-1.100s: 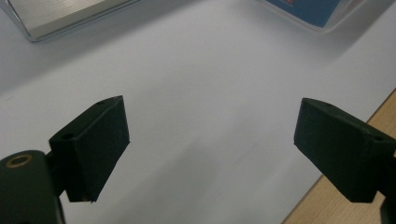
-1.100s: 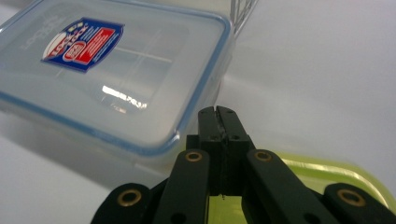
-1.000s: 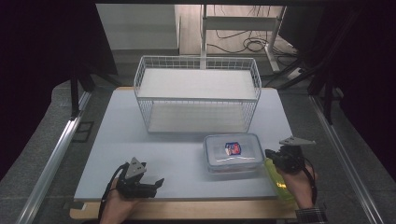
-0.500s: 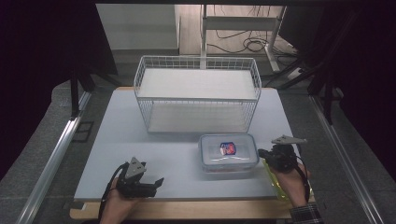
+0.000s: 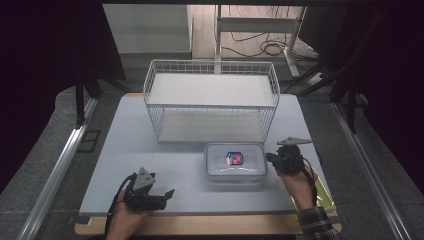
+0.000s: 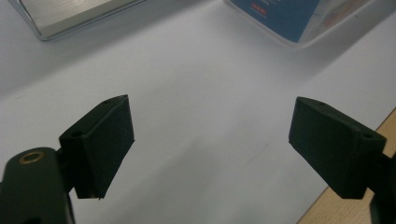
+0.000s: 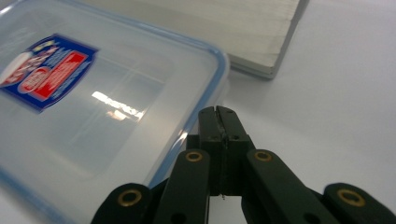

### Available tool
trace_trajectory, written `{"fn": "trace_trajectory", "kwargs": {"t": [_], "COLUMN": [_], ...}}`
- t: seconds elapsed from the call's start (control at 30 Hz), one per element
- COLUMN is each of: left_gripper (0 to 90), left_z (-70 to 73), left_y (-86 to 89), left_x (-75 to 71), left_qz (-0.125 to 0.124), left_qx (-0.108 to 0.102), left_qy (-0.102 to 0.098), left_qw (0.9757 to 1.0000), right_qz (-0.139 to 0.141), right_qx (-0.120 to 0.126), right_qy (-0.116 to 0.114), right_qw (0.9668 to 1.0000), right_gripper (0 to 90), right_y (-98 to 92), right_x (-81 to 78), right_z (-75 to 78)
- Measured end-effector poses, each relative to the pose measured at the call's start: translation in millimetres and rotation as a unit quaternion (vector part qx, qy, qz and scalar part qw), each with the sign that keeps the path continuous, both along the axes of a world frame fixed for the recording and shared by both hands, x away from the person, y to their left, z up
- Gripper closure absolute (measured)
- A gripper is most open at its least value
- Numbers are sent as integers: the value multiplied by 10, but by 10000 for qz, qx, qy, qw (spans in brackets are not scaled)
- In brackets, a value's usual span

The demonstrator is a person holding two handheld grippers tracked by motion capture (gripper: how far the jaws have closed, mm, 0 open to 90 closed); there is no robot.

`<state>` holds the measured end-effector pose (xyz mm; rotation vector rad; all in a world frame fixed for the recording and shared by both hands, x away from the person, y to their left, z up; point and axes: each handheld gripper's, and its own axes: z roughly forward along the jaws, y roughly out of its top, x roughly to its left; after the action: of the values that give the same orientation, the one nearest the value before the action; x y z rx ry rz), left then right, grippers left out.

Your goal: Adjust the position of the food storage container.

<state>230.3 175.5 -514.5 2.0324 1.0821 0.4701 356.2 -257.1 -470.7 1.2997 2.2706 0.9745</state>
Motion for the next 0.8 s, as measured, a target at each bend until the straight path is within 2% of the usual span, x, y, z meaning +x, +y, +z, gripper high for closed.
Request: {"fn": "trace_trajectory", "kwargs": {"t": [0.1, 0.27, 0.63, 0.73, 0.8], "left_gripper": [145, 147, 153, 153, 154], "left_z": [-1, -5, -2, 5, 8], "left_y": [4, 3, 12, 18, 30], "left_x": [4, 9, 4, -5, -8], "left_qz": [13, 8, 3, 13, 9], "left_qx": [-14, -15, -18, -22, -22], "left_qy": [1, 24, 9, -9, -20], "left_qw": [10000, 10000, 10000, 10000, 10000], "right_qz": [-20, 147, 620, 669, 783], "right_qx": [22, 108, 130, 100, 173], "right_qy": [41, 123, 149, 92, 89], "right_qw": [10000, 9998, 9979, 9977, 9967], "right_gripper": [894, 894, 894, 893, 893], "right_y": [14, 123, 557, 582, 550], "right_x": [33, 15, 2, -10, -44], "right_z": [-7, -32, -63, -58, -33]}}
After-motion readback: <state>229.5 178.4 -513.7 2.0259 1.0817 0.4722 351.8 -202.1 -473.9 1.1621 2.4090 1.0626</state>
